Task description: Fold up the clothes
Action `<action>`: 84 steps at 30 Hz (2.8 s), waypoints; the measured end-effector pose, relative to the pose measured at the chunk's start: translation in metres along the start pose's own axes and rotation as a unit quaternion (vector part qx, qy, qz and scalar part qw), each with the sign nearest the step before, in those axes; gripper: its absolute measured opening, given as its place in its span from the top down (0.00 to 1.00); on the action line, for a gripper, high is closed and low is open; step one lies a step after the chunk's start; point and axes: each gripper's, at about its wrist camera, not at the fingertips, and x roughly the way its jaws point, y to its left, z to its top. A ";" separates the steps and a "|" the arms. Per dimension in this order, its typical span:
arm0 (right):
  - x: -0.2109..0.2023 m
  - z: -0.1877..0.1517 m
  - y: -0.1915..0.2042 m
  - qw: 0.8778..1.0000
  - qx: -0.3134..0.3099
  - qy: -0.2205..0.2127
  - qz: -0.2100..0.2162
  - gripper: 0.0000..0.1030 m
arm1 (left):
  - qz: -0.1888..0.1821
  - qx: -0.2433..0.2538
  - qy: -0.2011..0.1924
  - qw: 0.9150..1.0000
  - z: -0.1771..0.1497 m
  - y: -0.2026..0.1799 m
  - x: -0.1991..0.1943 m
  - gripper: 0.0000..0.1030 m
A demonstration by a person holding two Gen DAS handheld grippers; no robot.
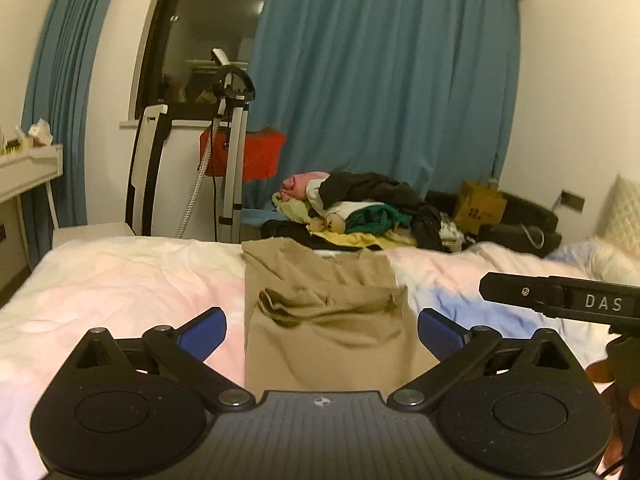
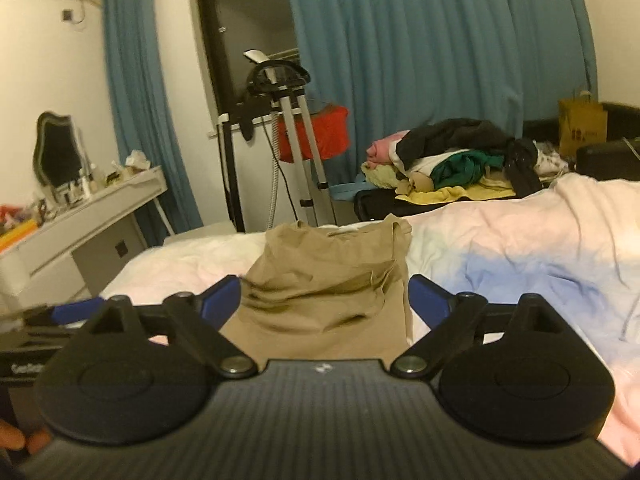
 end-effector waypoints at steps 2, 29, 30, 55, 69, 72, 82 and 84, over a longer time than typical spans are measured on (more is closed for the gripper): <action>-0.009 -0.006 -0.001 1.000 0.014 0.000 -0.002 0.11 | 0.005 -0.001 -0.010 1.000 -0.002 -0.006 -0.012 0.00; 0.000 -0.032 -0.013 0.997 0.059 0.018 -0.039 0.11 | 0.020 -0.048 0.079 0.996 -0.033 -0.001 0.018 0.00; 0.002 -0.034 -0.016 0.996 0.070 0.027 -0.038 0.11 | 0.021 -0.055 0.087 0.994 -0.034 0.002 0.021 0.00; 0.044 -0.108 -0.074 0.846 0.491 0.181 0.104 0.10 | -0.074 -0.276 0.204 0.936 -0.056 0.047 0.052 0.00; 0.087 -0.121 -0.092 0.825 0.540 0.158 0.046 0.72 | -0.215 -0.409 0.257 0.849 -0.096 0.044 0.104 0.04; 0.083 -0.115 -0.096 0.831 0.534 0.148 0.053 0.90 | -0.223 -0.420 0.256 0.841 -0.099 0.045 0.116 0.05; 0.061 -0.087 -0.108 0.841 0.527 0.078 0.096 0.93 | -0.169 -0.465 0.218 0.841 -0.106 0.065 0.126 0.38; 0.061 -0.088 -0.114 0.840 0.529 0.078 0.090 0.93 | -0.146 -0.483 0.203 0.839 -0.108 0.073 0.122 0.50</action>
